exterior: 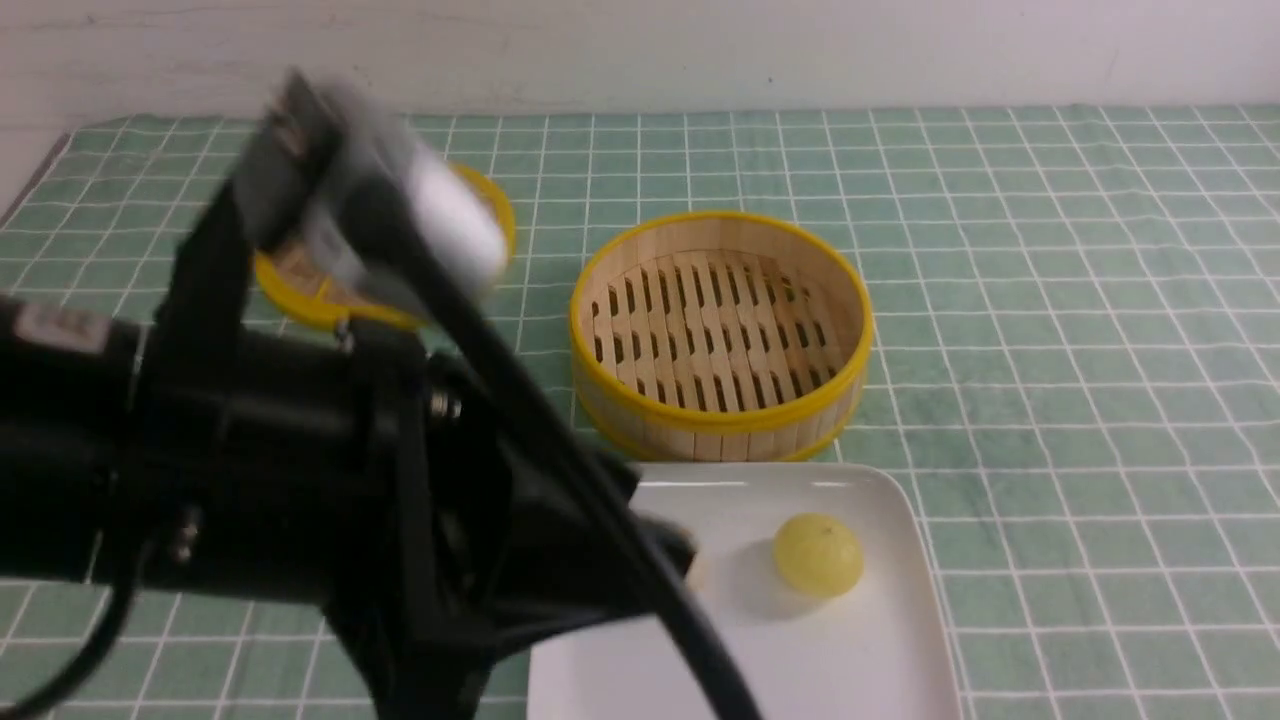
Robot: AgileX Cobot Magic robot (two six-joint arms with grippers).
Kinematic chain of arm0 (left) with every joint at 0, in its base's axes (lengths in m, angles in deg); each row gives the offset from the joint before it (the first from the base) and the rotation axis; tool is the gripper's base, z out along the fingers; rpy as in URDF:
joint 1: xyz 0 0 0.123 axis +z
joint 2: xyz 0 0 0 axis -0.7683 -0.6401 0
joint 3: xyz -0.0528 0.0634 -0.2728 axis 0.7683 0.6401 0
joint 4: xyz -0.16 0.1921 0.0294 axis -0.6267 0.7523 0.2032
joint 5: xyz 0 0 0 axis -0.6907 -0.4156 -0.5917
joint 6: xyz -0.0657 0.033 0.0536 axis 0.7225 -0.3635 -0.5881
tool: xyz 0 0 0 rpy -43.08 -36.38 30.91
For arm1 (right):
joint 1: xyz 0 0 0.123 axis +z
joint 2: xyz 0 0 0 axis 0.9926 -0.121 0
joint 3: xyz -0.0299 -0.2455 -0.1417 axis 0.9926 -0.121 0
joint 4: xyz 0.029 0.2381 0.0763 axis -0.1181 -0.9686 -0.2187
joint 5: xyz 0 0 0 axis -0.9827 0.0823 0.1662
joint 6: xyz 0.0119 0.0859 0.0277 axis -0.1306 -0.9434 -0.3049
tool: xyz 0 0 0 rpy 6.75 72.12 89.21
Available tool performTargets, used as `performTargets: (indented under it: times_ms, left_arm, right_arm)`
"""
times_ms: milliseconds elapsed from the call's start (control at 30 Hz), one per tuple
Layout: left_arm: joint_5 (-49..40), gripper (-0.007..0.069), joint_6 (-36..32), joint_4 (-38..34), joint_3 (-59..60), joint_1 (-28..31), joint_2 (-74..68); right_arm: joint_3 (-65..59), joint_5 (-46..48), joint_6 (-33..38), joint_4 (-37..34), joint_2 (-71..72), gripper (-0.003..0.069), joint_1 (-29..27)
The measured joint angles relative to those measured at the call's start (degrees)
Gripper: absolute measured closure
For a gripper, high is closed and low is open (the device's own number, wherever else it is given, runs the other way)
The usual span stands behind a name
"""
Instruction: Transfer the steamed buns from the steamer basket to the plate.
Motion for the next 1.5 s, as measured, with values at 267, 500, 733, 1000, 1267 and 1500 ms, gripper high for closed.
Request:
performTargets:
  times_ms: [267,500,733,1000,1267,1500]
  left_arm:
    - [15.2,0.0238,15.9,35.1,0.1,0.0,-2.4]
    - [31.7,0.0240,33.4,58.9,0.1,0.1,-2.4]
    - [29.6,0.0311,68.1,85.0,0.1,6.0,2.1]
    - [23.9,0.0396,76.9,95.4,0.1,6.5,15.5]
    - [7.3,0.0396,69.2,95.3,-0.1,6.5,28.3]
    - [1.0,0.0388,53.6,75.5,1.9,6.5,30.9]
  right_arm:
    - [0.0,0.0,0.1,-0.9,0.0,0.0144,0.0]
    - [0.0,0.0,0.2,-1.1,0.0,0.0144,0.0]
    - [0.0,0.0,0.2,0.6,0.0,0.0144,0.0]
    - [0.0,-1.4,0.2,0.7,0.0,0.0144,0.0]
    - [0.0,-3.2,0.2,0.7,0.0,0.0144,0.0]
    - [0.0,-4.4,0.2,0.6,0.0,0.0144,0.0]
